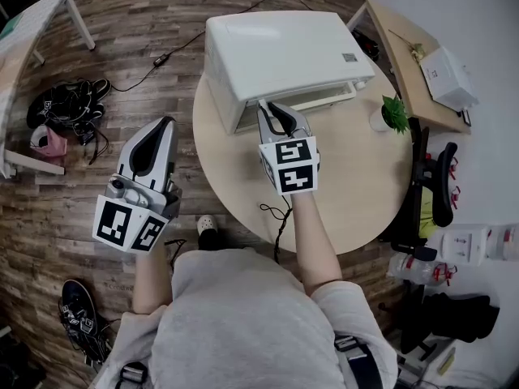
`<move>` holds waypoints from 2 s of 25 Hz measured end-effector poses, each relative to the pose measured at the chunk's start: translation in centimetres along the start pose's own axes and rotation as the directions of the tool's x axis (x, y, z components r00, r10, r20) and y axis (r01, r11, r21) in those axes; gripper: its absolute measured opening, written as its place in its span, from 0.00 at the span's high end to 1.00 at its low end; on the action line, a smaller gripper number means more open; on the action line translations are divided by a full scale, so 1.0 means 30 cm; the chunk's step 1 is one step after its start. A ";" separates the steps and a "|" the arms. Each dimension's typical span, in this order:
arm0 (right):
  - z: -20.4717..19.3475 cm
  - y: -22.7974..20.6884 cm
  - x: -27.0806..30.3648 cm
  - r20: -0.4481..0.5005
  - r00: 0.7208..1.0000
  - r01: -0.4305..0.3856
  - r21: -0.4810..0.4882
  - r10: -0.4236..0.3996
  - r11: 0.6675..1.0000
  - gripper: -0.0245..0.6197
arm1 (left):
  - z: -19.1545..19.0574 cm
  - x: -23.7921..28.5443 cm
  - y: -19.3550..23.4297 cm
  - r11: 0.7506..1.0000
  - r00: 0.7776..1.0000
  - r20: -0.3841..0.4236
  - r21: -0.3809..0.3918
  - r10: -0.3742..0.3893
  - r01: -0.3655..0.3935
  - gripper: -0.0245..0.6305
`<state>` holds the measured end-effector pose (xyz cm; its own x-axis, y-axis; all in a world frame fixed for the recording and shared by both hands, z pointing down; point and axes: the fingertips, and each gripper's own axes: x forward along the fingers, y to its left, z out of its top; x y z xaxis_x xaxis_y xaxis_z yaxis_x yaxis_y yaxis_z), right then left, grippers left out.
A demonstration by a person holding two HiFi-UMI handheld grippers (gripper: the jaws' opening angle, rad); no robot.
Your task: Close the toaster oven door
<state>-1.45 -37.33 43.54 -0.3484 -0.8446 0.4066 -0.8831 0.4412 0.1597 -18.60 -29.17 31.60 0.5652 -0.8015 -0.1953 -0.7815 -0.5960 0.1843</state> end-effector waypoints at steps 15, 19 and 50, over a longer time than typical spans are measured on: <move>0.023 -0.042 -0.127 0.193 0.979 0.047 0.118 -0.070 0.992 0.95 | -0.002 0.098 -0.051 0.995 0.995 -0.009 0.002 -0.098 0.098 0.95; 0.033 -0.080 -0.201 0.225 0.966 0.096 0.144 -0.127 0.985 0.95 | -0.005 0.116 -0.074 0.993 0.993 -0.012 0.009 -0.114 0.115 0.95; 0.152 -0.266 -0.671 0.417 0.867 0.191 0.226 -0.272 0.955 0.95 | 0.029 0.167 -0.282 0.986 0.987 0.007 0.057 -0.160 0.159 0.95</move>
<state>11.20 -25.23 29.97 -0.1931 -0.9790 -0.0657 -0.9811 0.1917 0.0269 -9.39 -28.10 28.23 0.6809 -0.6956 -0.2292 -0.6954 -0.7122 0.0955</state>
